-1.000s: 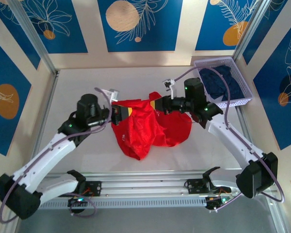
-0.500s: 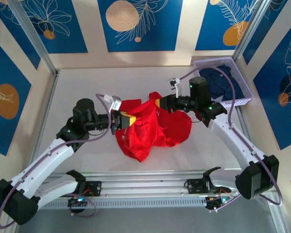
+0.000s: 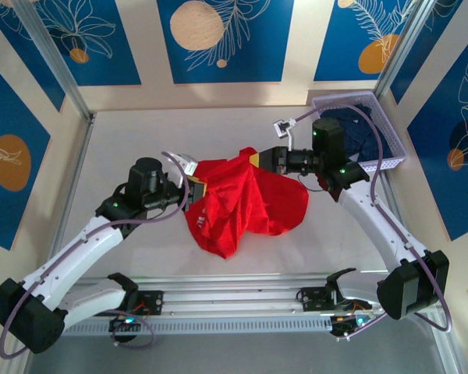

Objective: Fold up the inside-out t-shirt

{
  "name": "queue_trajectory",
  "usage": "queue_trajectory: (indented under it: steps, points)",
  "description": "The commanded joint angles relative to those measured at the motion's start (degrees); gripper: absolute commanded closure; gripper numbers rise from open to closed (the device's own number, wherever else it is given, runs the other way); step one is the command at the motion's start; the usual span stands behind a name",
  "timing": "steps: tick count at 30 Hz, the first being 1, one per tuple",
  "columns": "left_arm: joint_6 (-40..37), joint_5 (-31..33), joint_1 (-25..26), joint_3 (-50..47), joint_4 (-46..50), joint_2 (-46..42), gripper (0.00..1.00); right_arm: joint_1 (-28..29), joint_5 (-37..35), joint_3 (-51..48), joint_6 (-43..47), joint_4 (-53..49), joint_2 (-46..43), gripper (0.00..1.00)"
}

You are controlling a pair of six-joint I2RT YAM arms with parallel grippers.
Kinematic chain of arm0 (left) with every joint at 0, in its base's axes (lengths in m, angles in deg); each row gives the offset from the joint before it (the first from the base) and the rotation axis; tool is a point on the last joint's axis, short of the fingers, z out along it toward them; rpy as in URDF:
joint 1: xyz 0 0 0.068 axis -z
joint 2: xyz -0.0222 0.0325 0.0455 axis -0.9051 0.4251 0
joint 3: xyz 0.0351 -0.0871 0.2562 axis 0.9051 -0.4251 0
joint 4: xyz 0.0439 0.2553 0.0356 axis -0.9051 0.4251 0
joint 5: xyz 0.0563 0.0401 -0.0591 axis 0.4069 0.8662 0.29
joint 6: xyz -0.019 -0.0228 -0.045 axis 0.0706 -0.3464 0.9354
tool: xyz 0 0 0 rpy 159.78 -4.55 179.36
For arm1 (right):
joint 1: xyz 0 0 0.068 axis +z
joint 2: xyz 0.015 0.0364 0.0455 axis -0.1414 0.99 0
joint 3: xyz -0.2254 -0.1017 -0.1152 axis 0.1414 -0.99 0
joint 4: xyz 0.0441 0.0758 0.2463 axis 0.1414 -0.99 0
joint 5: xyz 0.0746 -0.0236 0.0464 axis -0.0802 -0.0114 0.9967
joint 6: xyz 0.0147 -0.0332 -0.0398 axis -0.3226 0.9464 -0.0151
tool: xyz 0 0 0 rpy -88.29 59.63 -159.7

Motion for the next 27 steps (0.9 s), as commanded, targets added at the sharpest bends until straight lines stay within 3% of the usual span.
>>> queue_trajectory:
  steps: [1,7,13,17,21,24,27]
  points:
    - [-1.2,3.1,0.1,2.2,3.4,0.3,0.69,0.1,2.5,0.2,-3.5,4.0,0.1,1.00]
    - [-0.4,1.5,2.5,1.6,0.8,-3.9,0.57,1.8,1.4,-0.4,-3.3,4.3,1.4,1.00]
    - [0.0,-8.6,6.5,2.1,-4.7,-3.7,0.69,3.0,0.8,0.2,-2.4,3.6,2.4,1.00]
    - [0.1,-11.3,7.4,4.8,-4.9,1.4,0.69,3.6,0.6,0.5,-2.1,3.4,2.6,1.00]
    - [-0.8,-8.0,7.4,7.6,-4.7,5.8,0.66,3.9,0.6,0.5,-1.9,3.2,2.7,1.00]
    - [-2.4,-4.1,7.2,9.2,-4.6,8.2,0.58,4.1,0.7,0.5,-1.3,2.7,2.6,1.00]
    - [-4.6,-6.3,7.0,11.3,-3.4,12.3,0.50,4.1,0.8,0.5,-1.1,2.5,2.5,1.00]
